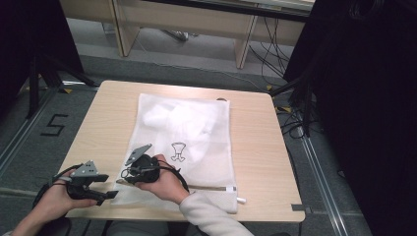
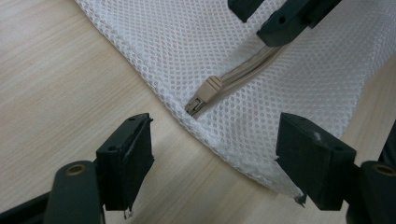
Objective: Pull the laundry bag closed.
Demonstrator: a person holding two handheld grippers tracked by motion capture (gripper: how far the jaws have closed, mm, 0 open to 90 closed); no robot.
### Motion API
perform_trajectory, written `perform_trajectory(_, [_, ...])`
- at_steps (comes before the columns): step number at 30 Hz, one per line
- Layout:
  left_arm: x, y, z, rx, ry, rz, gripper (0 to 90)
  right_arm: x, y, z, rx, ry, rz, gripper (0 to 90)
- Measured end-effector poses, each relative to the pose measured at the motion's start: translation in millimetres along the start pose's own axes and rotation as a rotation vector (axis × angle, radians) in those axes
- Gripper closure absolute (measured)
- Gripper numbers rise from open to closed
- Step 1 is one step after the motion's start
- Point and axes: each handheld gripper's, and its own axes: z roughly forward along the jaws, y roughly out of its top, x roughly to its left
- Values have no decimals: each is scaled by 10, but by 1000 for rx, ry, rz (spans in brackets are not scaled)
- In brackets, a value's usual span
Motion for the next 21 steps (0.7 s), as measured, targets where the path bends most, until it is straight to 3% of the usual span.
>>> perform_trajectory(4, [-3,0,2,-1,-2,-1,263,-10,29,45,10,0,-19,735])
perform_trajectory(5, [-3,0,1,-1,-2,-1,263,2,35,61,14,5,0,745])
perform_trajectory(9, [-2,0,2,-1,-3,-2,263,-13,56,124,24,-2,-26,748])
perform_trajectory(17, [-5,0,2,-3,-4,0,263,-8,81,240,41,14,16,744])
perform_trajectory(21, [0,9,-4,0,-16,27,260,6,88,294,47,25,29,738])
